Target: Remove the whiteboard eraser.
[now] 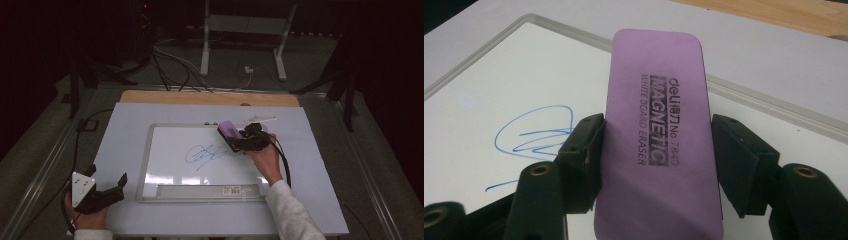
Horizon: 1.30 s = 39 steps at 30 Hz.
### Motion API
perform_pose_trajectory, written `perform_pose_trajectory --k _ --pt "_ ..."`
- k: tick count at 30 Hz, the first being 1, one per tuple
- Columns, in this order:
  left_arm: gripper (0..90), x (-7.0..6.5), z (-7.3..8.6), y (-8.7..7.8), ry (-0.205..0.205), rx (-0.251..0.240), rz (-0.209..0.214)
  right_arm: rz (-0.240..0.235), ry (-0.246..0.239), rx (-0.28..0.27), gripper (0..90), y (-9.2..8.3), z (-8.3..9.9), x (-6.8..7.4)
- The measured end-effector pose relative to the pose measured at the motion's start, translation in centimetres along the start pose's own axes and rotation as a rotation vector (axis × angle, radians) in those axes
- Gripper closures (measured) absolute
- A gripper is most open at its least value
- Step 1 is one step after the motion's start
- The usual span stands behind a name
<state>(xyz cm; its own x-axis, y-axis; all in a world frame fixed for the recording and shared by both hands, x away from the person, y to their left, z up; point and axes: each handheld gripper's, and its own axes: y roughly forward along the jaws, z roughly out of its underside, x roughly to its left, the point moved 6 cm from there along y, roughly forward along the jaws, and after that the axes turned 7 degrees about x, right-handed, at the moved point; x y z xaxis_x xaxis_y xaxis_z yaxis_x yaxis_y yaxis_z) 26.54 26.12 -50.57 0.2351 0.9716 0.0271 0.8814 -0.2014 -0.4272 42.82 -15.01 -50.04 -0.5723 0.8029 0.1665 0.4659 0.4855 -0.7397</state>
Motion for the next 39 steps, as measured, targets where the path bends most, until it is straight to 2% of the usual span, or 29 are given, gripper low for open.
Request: perform_pose_trajectory --k 24,39 --pt "0.5 0.0 0.0 0.1 -0.001 0.002 0.002 -0.025 -0.047 0.021 40.6 1.5 0.4 2.1" --pt "0.5 -0.2 -0.1 0.2 0.003 0.001 0.003 -0.020 -0.079 0.038 40.6 2.1 0.6 3.0"
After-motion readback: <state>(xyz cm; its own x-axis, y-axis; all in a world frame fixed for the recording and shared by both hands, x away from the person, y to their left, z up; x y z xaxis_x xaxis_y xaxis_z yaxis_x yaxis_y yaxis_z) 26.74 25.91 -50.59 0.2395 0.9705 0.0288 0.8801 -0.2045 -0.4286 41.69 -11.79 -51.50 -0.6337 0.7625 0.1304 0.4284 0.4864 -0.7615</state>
